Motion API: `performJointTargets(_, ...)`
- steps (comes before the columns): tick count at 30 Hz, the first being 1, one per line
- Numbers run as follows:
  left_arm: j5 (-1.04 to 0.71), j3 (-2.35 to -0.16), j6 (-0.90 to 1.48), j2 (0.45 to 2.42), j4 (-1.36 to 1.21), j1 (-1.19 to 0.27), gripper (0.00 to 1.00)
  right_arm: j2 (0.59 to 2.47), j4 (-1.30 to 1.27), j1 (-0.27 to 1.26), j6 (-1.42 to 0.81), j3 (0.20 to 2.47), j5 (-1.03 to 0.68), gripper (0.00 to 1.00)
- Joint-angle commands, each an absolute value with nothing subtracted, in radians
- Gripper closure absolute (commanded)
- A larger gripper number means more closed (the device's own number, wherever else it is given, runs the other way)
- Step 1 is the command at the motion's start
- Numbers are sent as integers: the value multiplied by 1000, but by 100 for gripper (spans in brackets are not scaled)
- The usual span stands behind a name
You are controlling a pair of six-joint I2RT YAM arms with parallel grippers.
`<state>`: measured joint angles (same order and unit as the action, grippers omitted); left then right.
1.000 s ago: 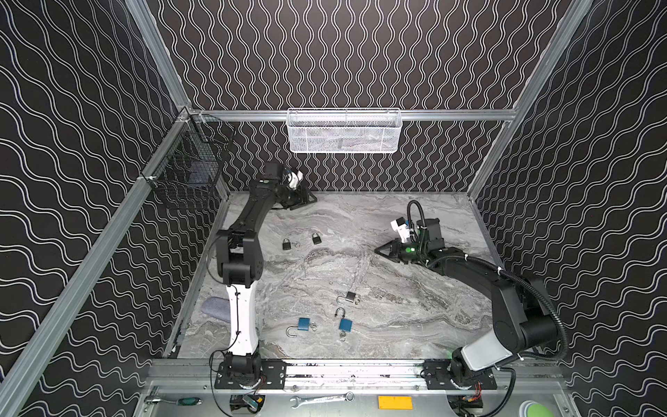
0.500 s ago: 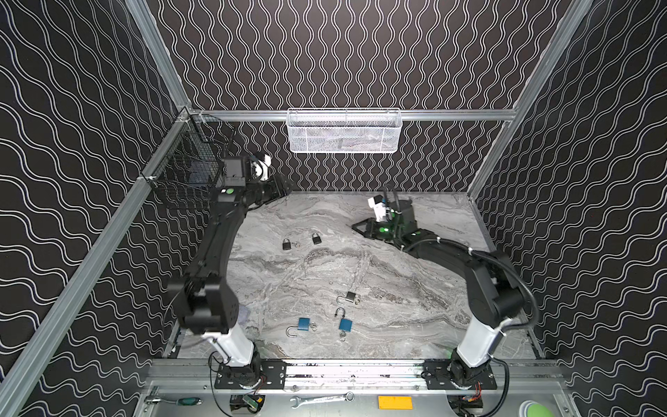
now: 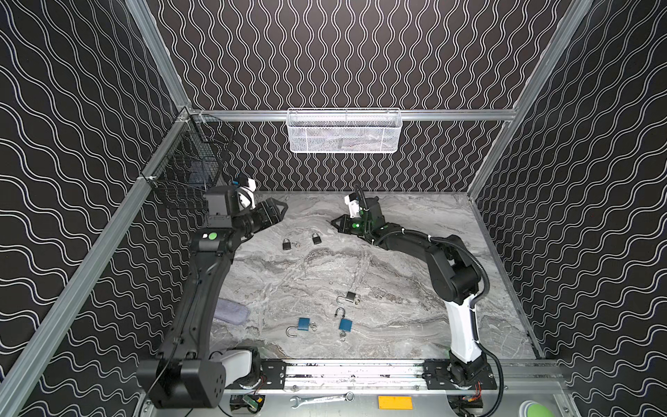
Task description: Lock with the key
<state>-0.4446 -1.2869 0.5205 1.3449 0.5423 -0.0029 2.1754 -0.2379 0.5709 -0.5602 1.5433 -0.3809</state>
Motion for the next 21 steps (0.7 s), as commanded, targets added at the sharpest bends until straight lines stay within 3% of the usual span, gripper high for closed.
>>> performJointTargets(1, -404, -1240, 514, 1291, 577, -1, 25, 2206, -237, 582, -573, 1568, -329, 100)
performJointTargets(21, -321, -978, 533, 1047, 676, -1, 16, 2334, -211, 591, -611, 1635, -239, 100)
